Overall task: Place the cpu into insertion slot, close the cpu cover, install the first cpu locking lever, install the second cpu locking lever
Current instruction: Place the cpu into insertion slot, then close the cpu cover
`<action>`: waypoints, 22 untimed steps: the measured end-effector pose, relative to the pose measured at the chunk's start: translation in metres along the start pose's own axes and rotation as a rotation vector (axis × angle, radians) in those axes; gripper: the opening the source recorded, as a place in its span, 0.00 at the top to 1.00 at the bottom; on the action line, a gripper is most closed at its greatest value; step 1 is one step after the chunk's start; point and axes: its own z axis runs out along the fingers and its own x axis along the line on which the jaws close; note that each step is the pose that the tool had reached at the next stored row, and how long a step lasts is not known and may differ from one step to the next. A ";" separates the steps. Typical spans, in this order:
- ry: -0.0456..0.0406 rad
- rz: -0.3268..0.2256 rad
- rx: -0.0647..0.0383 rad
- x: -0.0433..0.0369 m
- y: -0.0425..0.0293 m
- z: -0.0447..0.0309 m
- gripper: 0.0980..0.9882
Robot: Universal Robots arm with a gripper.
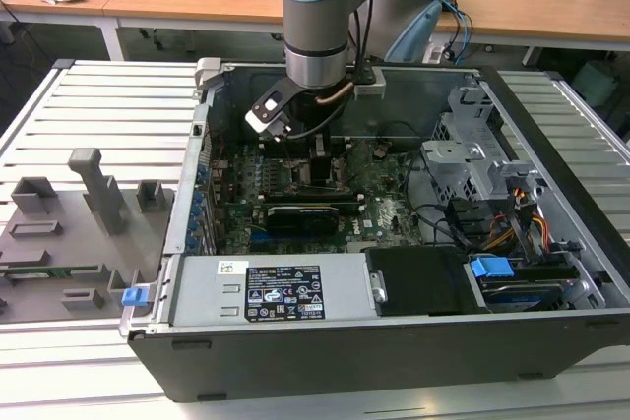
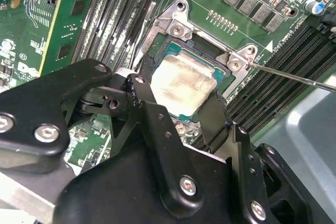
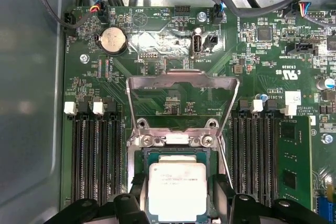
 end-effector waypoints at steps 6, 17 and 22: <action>0.0000 0.001 0.005 -0.0001 0.0031 -0.0102 0.58; -0.0002 0.001 0.012 -0.0003 0.0054 -0.0161 0.99; -0.0001 0.001 0.012 -0.0003 0.0058 -0.0204 0.99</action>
